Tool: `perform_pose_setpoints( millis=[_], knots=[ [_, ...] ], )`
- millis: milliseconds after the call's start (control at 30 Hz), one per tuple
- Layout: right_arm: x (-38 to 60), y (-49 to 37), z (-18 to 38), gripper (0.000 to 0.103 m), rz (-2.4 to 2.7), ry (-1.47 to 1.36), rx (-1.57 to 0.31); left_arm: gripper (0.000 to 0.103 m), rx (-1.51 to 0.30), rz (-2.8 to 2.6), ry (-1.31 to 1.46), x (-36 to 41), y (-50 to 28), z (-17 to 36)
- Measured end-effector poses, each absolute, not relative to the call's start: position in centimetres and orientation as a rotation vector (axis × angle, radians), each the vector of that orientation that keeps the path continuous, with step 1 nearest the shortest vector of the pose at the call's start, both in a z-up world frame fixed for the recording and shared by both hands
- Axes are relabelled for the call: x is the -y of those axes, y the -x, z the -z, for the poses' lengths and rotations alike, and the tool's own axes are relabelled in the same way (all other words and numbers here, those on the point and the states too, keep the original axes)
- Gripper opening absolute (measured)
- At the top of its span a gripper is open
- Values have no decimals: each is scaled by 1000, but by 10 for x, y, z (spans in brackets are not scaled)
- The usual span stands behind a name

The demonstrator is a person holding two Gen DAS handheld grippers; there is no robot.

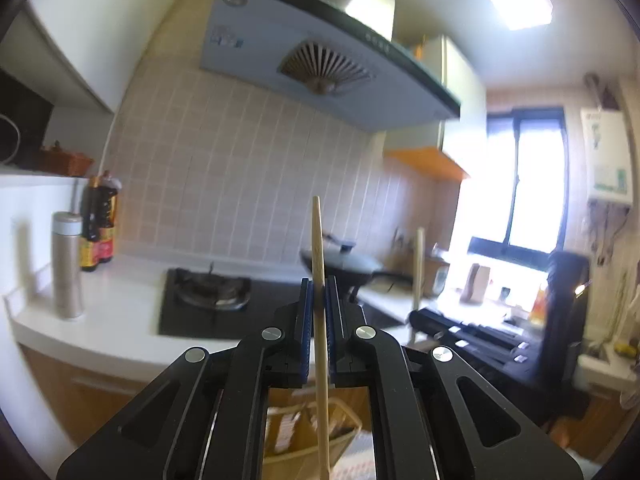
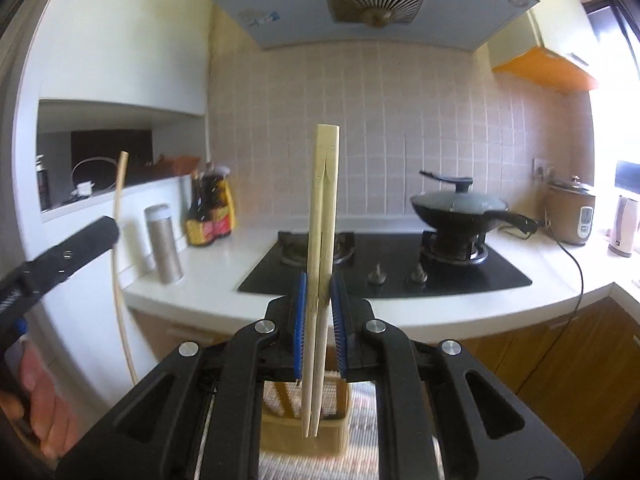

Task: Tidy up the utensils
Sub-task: 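Lift both tools with their chopsticks and carry them over the basket, then open the right tool to drop its chopsticks into the basket while the left tool releases its chopstick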

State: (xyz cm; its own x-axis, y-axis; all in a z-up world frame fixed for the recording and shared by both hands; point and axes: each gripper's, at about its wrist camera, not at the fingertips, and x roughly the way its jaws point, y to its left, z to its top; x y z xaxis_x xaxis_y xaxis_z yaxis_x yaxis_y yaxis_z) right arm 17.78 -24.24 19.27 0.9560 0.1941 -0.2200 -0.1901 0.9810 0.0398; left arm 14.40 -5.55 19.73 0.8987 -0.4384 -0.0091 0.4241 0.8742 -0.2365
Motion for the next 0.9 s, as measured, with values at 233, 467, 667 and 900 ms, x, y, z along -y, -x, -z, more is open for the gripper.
perform_pose_setpoints(
  millis=[233, 467, 667, 900],
  knots=[
    [239, -212, -165, 11, -155, 11, -162, 4, 32, 376, 221, 68, -170, -174],
    [243, -241, -137, 11, -136, -20, -169, 4, -36, 351, 279, 66, -213, -133],
    [234, -253, -118, 11, -160, 19, -199, 4, -82, 328, 312, 63, -233, -111],
    [236, -257, -100, 12, -191, -17, -214, 5, -72, 340, 261, 74, -231, -102]
  ],
)
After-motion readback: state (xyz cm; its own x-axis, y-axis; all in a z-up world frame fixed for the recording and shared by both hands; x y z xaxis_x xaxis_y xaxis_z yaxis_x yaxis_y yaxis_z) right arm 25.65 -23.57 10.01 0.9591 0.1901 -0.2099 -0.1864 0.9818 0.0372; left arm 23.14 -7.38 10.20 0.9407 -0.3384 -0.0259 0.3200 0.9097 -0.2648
